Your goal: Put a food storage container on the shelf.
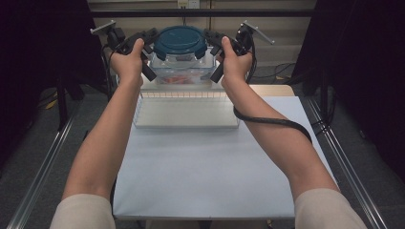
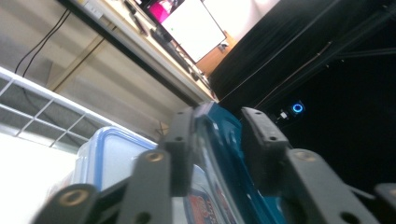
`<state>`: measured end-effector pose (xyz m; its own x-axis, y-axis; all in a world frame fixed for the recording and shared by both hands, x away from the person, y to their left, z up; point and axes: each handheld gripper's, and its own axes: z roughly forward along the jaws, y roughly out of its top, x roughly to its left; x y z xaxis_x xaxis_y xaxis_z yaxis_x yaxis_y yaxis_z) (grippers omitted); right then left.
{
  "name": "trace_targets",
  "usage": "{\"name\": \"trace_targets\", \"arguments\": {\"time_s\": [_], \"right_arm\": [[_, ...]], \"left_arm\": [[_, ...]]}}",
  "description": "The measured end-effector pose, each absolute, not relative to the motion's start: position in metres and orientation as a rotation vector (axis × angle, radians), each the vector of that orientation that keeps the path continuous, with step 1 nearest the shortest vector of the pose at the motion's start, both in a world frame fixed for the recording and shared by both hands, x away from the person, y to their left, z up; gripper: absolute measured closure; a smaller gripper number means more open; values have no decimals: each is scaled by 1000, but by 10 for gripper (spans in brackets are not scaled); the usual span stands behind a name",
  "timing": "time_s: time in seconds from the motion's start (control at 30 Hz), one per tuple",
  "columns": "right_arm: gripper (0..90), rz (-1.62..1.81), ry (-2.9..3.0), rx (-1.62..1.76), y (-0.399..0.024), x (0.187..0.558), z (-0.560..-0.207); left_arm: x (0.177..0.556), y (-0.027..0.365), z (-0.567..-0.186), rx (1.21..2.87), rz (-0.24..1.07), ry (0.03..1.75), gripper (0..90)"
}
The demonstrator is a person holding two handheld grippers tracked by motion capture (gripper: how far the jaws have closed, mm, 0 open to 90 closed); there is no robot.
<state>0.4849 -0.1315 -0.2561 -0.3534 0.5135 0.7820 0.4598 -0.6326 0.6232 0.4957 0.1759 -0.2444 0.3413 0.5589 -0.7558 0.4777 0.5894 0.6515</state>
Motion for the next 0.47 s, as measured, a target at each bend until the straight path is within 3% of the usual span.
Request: {"name": "trace_targets", "arguments": {"time_s": [0.1, 0.37, 0.47], "right_arm": [[518, 2209, 1329, 1731, -136, 478, -257], [383, 2306, 1364, 1597, -144, 432, -266], [360, 2318, 1384, 1589, -147, 418, -276]], "left_arm": [[482, 176, -244, 1035, 92, 1243, 549], [438, 170, -258, 1094, 149, 1165, 291], [425, 167, -264, 1105, 151, 1160, 251]]}}
